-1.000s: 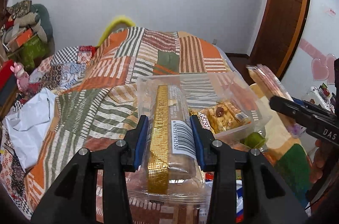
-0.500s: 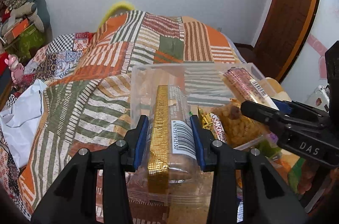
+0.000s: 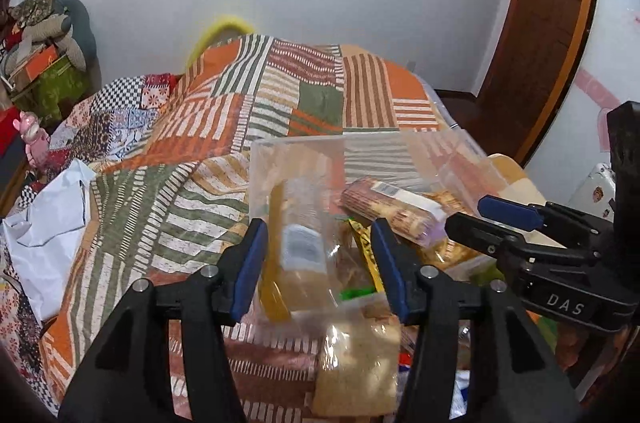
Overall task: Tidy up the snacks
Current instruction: 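Carry both packs into the clear box and open both grippers, then lower the right gripper onto the red chip bag and grasp it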
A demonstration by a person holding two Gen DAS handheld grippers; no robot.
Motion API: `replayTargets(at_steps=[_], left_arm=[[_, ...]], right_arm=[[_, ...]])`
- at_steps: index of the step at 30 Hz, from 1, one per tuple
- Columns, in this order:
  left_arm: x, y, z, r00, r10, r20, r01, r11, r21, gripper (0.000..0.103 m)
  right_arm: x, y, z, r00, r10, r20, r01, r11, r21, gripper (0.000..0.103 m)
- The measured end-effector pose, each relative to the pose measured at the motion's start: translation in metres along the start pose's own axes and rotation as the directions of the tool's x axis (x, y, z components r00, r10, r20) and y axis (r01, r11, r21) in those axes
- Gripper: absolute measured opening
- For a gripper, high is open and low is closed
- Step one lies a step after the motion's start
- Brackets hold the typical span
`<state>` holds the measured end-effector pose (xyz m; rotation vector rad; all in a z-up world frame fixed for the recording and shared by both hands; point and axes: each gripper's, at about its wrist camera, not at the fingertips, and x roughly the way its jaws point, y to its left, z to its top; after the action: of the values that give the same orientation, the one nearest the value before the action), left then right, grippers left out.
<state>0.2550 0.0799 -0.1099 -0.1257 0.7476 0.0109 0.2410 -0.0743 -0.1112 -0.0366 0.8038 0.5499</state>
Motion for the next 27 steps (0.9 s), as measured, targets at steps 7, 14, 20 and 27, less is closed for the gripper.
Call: replayTargets(at_steps=[7, 14, 20, 27], left_arm=[[-0.038, -0.006, -0.014, 1.0, 0.0, 0.024, -0.001, 0.999, 0.04, 0.068], [-0.075, -0.015, -0.048, 1.0, 0.004, -0.001, -0.004, 0.996, 0.088, 0.083], [-0.092, -0.018, -0.079, 0.999, -0.008, -0.04, 0.011, 0.996, 0.09, 0.091], [-0.094, -0.016, -0.112, 0.994, -0.028, -0.104, 0.032, 0.999, 0.037, 0.091]], right_arm=[[-0.042, 0.007, -0.017, 0.999, 0.0, 0.049, 0.003, 0.999, -0.053, 0.064], [-0.071, 0.0, -0.053, 0.999, -0.016, 0.04, 0.019, 0.998, -0.061, 0.088], [-0.076, -0.009, -0.089, 1.0, -0.004, -0.031, 0.003, 1.0, -0.016, 0.092], [-0.075, -0.006, -0.126, 0.993, 0.043, -0.114, -0.039, 0.999, 0.034, 0.093]])
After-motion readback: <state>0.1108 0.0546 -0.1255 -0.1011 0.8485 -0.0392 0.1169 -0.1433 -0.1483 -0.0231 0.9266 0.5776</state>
